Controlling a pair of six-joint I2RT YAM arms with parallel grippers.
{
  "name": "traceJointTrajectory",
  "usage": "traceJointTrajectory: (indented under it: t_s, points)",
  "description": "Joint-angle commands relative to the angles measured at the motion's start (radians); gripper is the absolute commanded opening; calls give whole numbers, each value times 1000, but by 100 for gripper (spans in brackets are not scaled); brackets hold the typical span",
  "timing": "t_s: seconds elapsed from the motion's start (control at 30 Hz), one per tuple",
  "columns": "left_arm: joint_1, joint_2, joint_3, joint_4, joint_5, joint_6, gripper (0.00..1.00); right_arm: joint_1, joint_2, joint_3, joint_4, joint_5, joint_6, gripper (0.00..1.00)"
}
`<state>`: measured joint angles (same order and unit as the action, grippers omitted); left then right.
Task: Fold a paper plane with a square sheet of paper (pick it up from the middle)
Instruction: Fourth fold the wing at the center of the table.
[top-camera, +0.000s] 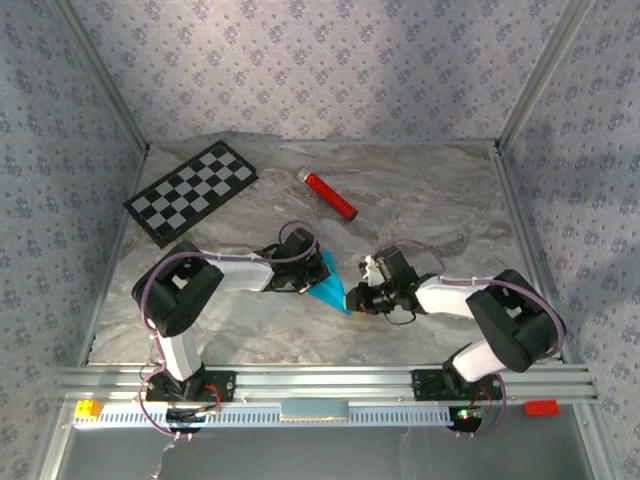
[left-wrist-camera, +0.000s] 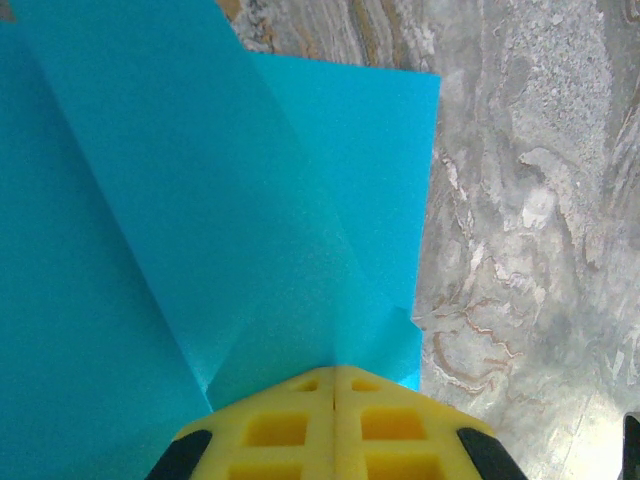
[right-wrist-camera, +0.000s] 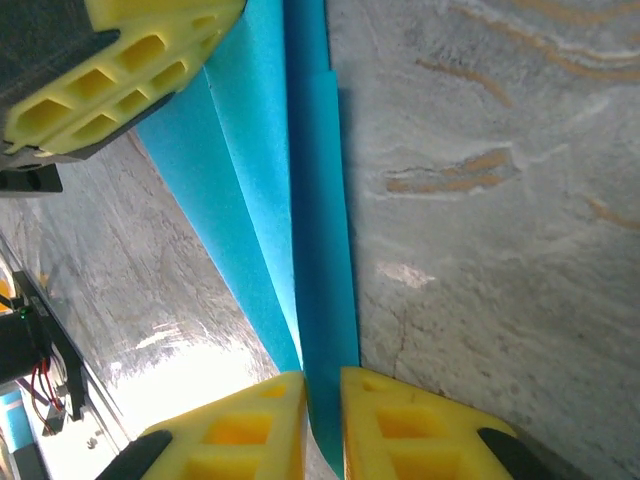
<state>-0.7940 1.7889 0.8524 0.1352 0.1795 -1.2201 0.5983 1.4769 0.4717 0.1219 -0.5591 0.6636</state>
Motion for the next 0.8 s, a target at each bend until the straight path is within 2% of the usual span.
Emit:
traceJointTrajectory:
  t_s: [0.0, 0.3, 0.57, 0.77]
  points:
    - [-2, 35, -10, -74, -15, 1, 1, -5, 2, -29, -123, 20, -27, 17]
    - [-3, 35, -12, -72, -15, -2, 1, -11, 13, -41, -117, 5, -60, 10]
    - [-1, 35, -13, -75, -17, -4, 1, -10, 7, -34, -140, 6, -66, 17]
    - [-2, 35, -12, -77, -18, -4, 1, -9, -9, -40, -174, 15, -81, 17]
